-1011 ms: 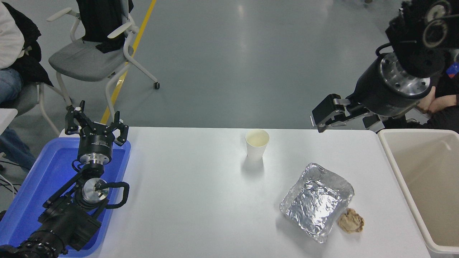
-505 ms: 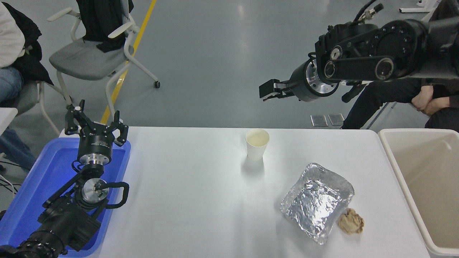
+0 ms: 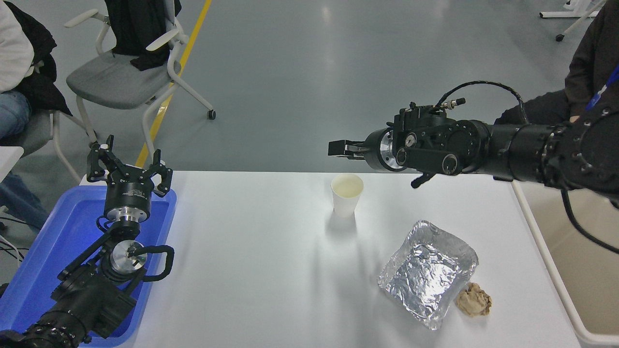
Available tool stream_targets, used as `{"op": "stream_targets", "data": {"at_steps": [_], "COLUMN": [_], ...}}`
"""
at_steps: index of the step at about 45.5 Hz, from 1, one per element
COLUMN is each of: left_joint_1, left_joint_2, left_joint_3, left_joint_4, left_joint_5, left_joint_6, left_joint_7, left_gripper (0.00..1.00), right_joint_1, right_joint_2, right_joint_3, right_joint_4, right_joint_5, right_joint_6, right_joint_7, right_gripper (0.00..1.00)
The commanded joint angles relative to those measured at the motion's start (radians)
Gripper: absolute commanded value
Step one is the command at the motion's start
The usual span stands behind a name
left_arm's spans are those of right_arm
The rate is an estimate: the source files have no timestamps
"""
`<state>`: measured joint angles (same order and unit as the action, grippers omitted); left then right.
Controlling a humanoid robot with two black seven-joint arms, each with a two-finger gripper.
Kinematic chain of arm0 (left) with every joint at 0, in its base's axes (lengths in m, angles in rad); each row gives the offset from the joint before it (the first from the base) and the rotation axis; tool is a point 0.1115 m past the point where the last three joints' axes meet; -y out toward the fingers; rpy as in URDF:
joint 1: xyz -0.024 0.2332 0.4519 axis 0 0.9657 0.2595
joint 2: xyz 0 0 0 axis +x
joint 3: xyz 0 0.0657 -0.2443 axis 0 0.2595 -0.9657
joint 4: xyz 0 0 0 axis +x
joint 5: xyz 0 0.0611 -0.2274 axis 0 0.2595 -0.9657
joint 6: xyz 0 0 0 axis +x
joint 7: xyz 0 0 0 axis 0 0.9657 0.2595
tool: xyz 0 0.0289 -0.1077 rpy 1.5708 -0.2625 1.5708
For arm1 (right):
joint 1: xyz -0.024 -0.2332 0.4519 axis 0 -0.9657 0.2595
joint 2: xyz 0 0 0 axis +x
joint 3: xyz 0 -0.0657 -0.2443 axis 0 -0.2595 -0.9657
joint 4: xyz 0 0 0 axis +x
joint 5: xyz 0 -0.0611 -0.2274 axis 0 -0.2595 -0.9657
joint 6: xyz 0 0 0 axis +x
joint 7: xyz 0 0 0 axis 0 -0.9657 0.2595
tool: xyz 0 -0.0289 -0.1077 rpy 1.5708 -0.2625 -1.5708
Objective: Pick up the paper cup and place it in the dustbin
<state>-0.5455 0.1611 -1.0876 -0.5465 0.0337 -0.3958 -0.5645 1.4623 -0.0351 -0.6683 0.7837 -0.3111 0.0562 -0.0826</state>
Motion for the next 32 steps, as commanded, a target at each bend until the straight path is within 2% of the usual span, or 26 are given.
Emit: {"op": "stream_targets", "data": {"at_steps": [1,32], "left_joint_1": [0.001,-0.001], "left_joint_2": [0.0,0.0], "left_joint_3": [0.0,0.0], "left_joint_4": [-0.001,0.0], "left_joint_5": [0.0,0.0], "left_joint_6": [0.0,0.0], "left_joint_7": [0.0,0.0], "left_gripper": [0.99,0.99], "right_joint_1": [-0.161,-0.303], "right_joint_2": [0.009,0.035], "right_joint_3": [0.068,0.171], "right_joint_4": [-0.112,-0.211], "right_joint_5": [-0.072,-0.128], "right_joint_6": [-0.058,-0.124], "right_joint_7": [0.0,0.0], "right_gripper": [1.0,1.0]}}
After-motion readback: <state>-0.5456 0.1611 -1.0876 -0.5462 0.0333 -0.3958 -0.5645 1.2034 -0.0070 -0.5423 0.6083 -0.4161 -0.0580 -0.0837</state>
